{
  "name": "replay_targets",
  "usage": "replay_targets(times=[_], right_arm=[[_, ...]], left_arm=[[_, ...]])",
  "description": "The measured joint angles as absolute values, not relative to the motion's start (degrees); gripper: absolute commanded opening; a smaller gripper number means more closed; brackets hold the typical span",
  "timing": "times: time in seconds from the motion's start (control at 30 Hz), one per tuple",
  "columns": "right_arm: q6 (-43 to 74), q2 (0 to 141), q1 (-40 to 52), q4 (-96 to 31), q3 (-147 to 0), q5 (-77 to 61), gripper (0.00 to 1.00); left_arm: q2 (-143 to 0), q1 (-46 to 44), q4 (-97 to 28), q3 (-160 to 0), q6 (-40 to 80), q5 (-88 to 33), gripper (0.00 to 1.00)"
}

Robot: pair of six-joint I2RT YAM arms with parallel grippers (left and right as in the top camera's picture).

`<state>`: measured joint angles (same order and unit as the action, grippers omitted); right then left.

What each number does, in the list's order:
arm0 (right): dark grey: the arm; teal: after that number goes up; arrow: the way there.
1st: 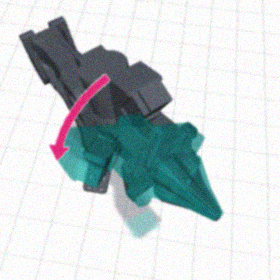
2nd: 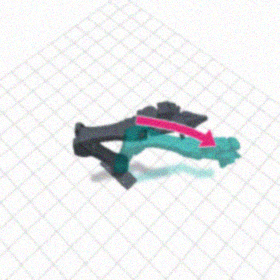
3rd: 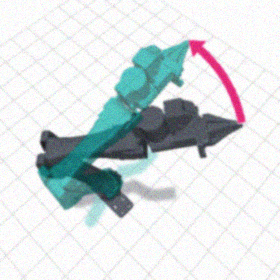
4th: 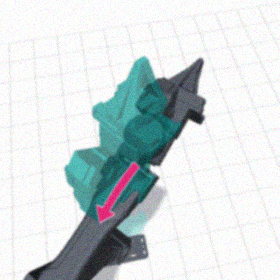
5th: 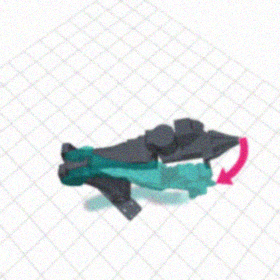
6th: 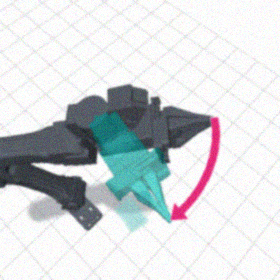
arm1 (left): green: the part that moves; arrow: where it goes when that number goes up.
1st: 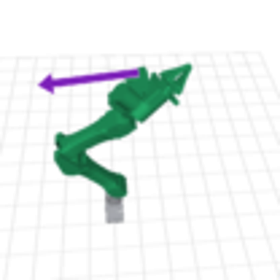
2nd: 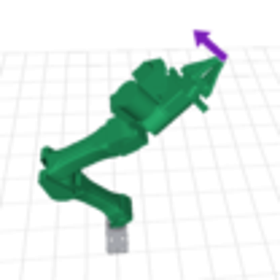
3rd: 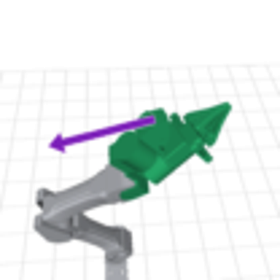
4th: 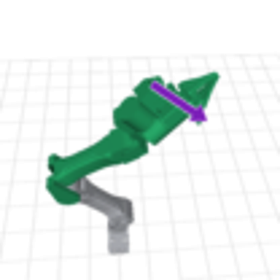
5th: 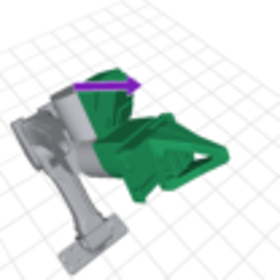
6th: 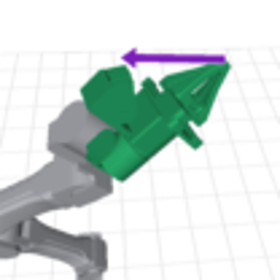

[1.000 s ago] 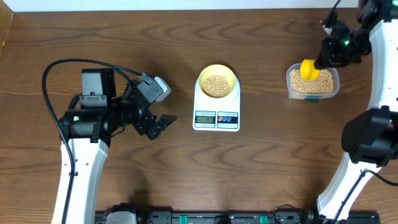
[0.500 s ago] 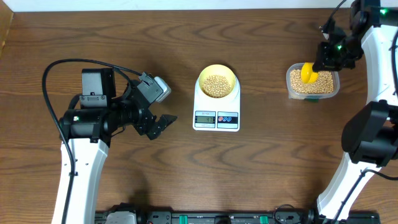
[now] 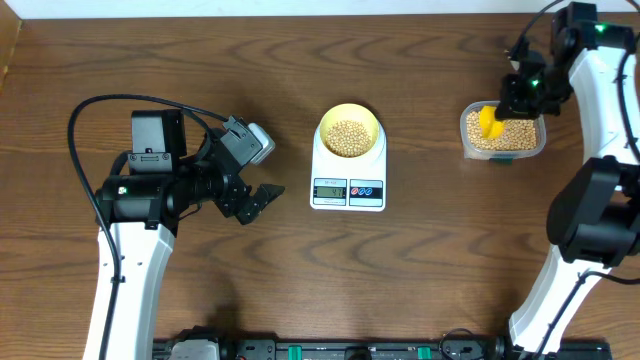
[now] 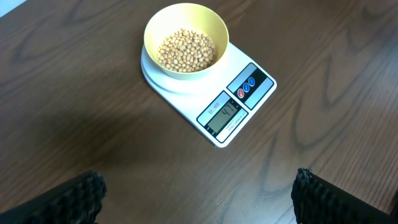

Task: Scoop item into bowl and weigh 50g on scale
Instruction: 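Dip the scoop into the soybeans with the right gripper, then lift the filled scoop and carry it left over the bowl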

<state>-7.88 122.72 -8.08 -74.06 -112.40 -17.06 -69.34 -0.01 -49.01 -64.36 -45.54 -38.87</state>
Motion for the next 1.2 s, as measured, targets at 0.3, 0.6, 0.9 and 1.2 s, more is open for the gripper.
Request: replay_targets(times=[0.3,0.6,0.9,1.2], right_arm=[[-6.3,122.7,-7.3,-73.0,-110.6,-18.3,0.01],[-5.5,122.7,-8.3,-73.9,-110.5,-19.9,0.01],[-4.8,122.7,-14.1,-73.7,-110.4,-24.5,0.01],[-4.8,121.6,-17.4,-72.1,-110.1,-32.5,0.01]], left_arm=[[-69.3,0.0,-49.0,-64.4,-45.5,-38.9,0.98],[-69.3,0.0,-49.0,-64.4,-45.5,-38.9,0.97],[-69.3,0.0,-49.0,-64.4,-45.5,-38.9,0.97],[-69.3,0.0,-49.0,-64.4,-45.5,-38.9,0.98]])
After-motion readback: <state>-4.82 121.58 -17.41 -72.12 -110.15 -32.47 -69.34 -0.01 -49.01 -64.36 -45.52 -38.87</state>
